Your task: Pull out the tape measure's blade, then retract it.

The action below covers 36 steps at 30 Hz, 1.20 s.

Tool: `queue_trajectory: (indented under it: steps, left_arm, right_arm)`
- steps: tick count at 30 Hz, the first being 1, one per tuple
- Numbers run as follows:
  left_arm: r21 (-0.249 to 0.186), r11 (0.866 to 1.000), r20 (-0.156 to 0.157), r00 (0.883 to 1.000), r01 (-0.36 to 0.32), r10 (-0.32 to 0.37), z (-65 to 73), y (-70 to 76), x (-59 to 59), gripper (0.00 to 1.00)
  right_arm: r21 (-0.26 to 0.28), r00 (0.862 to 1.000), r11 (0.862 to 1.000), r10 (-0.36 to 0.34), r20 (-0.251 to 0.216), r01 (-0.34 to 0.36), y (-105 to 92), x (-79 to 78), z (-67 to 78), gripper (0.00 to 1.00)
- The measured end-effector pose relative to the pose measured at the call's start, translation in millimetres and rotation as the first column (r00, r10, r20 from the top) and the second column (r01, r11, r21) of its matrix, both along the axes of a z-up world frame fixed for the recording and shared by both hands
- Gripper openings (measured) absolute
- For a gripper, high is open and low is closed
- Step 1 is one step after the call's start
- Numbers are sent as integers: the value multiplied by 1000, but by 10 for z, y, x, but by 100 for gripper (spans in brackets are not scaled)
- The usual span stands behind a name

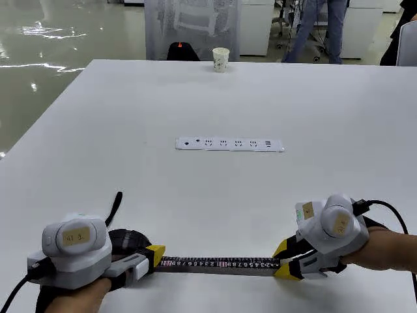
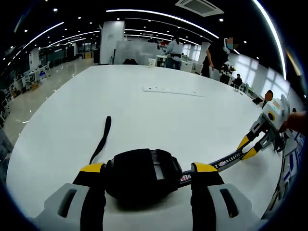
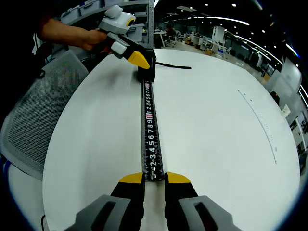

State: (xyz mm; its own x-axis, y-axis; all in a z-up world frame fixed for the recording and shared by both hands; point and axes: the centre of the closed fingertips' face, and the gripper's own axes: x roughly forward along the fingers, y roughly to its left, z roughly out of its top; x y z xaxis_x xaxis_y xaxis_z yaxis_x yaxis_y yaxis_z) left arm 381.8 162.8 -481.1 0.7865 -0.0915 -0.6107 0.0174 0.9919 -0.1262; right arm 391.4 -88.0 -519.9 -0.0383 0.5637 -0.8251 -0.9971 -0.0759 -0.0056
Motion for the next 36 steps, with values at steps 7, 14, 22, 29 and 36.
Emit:
queue_trajectory:
  steps: [7, 14, 22, 29, 36]
  left_arm:
    - [6, 1000, -10, 1000, -13, 13, -48, 18, 27, 68]
    - [22, 1000, -24, 1000, -20, 21, -77, 33, 33, 67]
    - [29, 999, -34, 999, -39, 40, -106, 55, 47, 65]
    - [38, 998, -37, 998, -41, 42, -120, 62, 43, 66]
    - [57, 998, -44, 998, -34, 36, -125, 55, 38, 65]
  right_arm:
    - [18, 1000, 1000, -5, -10, 5, 4, -4, 1, 12]
    - [30, 1000, 999, -12, -13, 13, 4, -1, -8, 11]
    - [28, 1000, 1000, -14, -11, 15, 4, -5, -7, 11]
    - [35, 1000, 999, -29, -11, 30, 6, -8, -1, 10]
    - [37, 1000, 999, -30, -4, 30, 4, -11, 2, 10]
